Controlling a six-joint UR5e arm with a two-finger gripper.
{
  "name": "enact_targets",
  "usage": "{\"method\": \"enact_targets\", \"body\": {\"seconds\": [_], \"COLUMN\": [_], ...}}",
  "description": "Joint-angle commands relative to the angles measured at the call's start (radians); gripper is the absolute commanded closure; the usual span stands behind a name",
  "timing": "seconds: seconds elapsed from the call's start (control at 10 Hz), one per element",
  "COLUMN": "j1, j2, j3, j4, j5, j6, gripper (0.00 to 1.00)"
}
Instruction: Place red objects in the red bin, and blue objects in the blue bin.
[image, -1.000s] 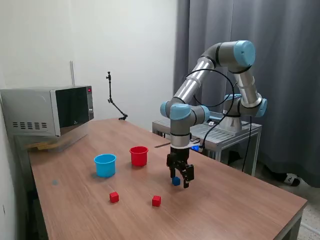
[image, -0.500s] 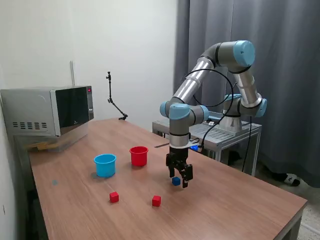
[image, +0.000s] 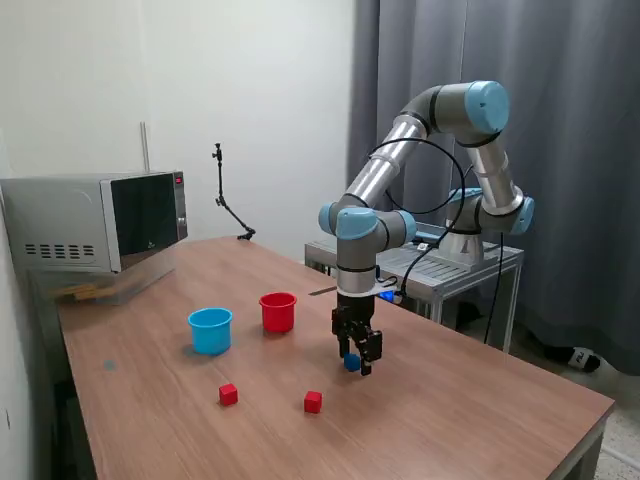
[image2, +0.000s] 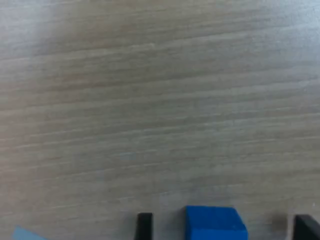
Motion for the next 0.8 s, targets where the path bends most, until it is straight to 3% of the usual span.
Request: {"method": "enact_targets", "body": {"seconds": [0.0, 0.4, 0.7], "j1": [0.001, 0.004, 0.005], "j2": [0.000, 0.000, -0.002], "j3": [-0.002, -0.005, -0.019], "j4": [0.000, 0.000, 0.002], "j5": [-0.001, -0.003, -0.035], "j6": [0.001, 0.001, 0.001], "gripper": [1.00, 1.00, 1.00]}}
